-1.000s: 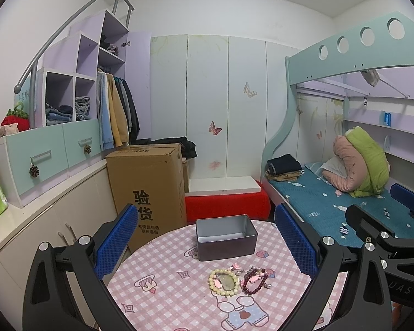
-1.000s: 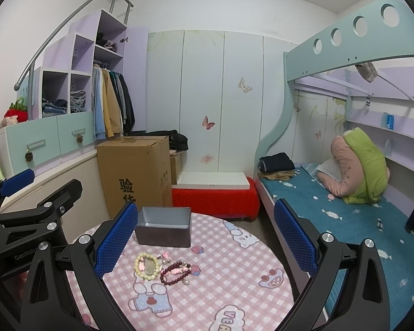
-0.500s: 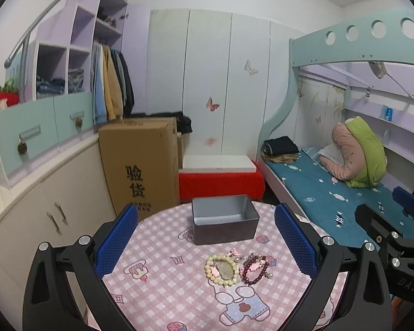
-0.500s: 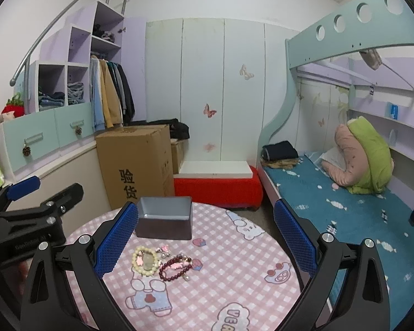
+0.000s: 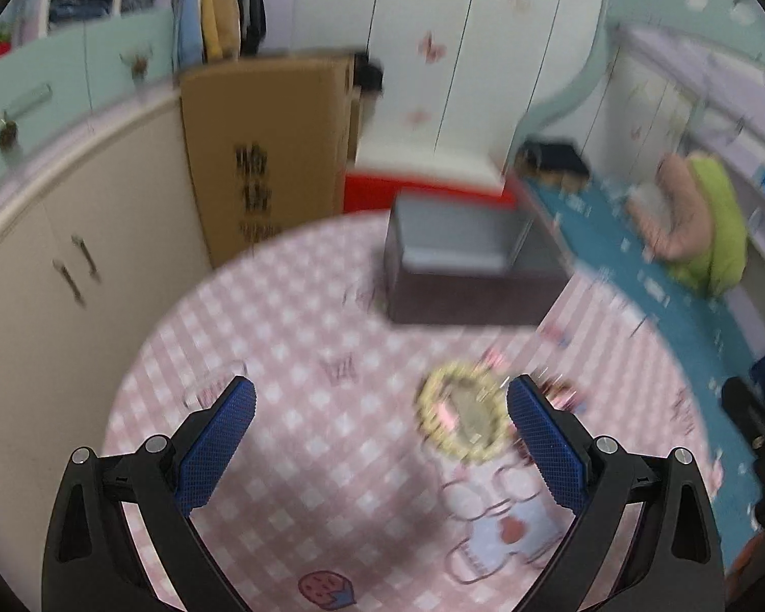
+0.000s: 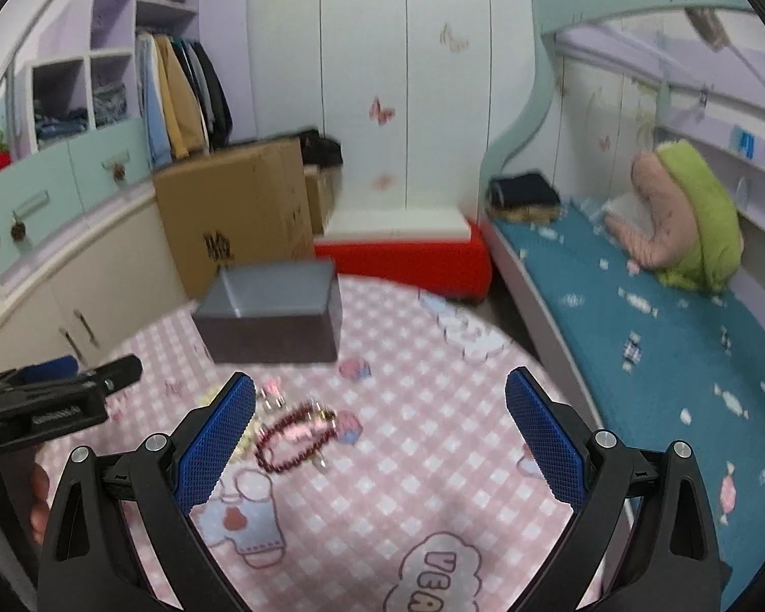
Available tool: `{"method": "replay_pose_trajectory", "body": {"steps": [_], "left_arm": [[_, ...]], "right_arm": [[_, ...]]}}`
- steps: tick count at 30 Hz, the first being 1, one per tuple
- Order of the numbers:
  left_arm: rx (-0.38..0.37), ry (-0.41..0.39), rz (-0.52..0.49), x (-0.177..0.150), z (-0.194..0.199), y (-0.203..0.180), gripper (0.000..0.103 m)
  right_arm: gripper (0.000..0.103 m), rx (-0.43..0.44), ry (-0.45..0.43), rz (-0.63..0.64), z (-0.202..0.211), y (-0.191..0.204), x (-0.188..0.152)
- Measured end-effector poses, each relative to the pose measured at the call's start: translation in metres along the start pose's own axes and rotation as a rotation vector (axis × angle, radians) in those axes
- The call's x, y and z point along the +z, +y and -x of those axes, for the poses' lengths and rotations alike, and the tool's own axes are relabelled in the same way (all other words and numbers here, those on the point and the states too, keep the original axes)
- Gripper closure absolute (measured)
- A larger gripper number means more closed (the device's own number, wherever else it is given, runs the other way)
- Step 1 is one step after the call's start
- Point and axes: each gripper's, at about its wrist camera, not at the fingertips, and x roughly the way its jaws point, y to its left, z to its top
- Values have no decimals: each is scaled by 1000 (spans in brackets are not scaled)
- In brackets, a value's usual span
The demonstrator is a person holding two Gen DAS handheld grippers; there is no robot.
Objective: Organize jewelry
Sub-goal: 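Lower the left gripper onto the pale yellow bead bracelet and close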
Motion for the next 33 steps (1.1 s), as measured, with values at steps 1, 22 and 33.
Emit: {"method": "replay_pose_trajectory", "body": {"steps": [1,22,33], "left_arm": [[10,32,-5,-4,-13,0,7],[147,153,-133,-22,-76,2,7],[62,128,-119,-32,-61,18,65]], "right_arm": [[7,0,25,-2,-9,-2,-4],[7,30,199,-12,-75,-4,-33],[7,41,234,30,-86,10,-38]]}}
